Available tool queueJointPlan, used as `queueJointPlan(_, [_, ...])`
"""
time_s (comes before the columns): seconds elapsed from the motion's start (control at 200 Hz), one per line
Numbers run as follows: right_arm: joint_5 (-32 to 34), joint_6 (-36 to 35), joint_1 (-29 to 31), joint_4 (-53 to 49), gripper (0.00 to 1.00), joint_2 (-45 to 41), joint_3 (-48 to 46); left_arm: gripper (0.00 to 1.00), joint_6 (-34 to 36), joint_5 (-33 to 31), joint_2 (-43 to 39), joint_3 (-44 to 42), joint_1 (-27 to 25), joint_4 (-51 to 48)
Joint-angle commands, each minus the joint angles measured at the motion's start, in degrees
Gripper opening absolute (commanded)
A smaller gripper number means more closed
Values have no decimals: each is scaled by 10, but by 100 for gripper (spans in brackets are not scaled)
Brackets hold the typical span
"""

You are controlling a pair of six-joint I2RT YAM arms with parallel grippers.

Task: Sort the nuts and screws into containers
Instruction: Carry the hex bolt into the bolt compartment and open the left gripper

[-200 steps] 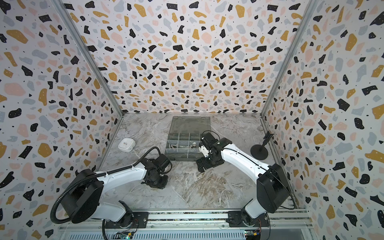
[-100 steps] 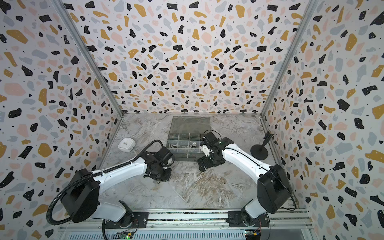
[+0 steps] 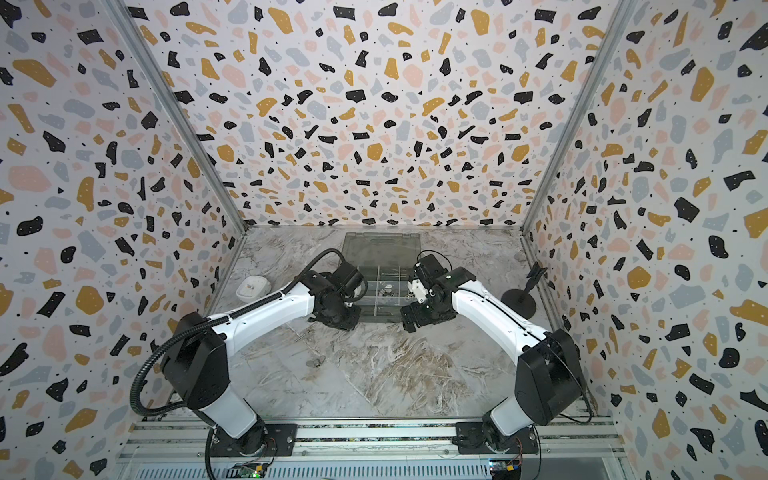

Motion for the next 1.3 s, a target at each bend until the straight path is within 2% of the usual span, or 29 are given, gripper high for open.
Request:
queueJointPlan(0.0, [5, -9, -7, -21, 99, -2, 29, 18, 23, -16, 18, 47, 11, -19])
queueJointPlan(0.385, [6, -12, -18, -27, 99, 21, 63, 20, 54, -18, 89, 142, 116, -10])
queueJointPlan(0.816, [15, -1, -20, -40, 98, 33, 88, 22, 63, 3, 151, 178, 138, 22])
queueJointPlan(0.901, [18, 3, -21, -43, 99, 31, 87, 28, 65, 2, 158, 179, 140, 24])
queueJointPlan(1.011, [18, 7, -20, -43, 99, 30, 88, 47, 65, -6, 165, 181, 142, 27])
queueJointPlan(1.116, [16, 9, -21, -44, 99, 32, 92, 56, 63, -8, 157, 186, 142, 29])
queueJointPlan(1.292, [5, 9, -18, -41, 98, 43, 96, 58, 55, -21, 106, 176, 142, 25])
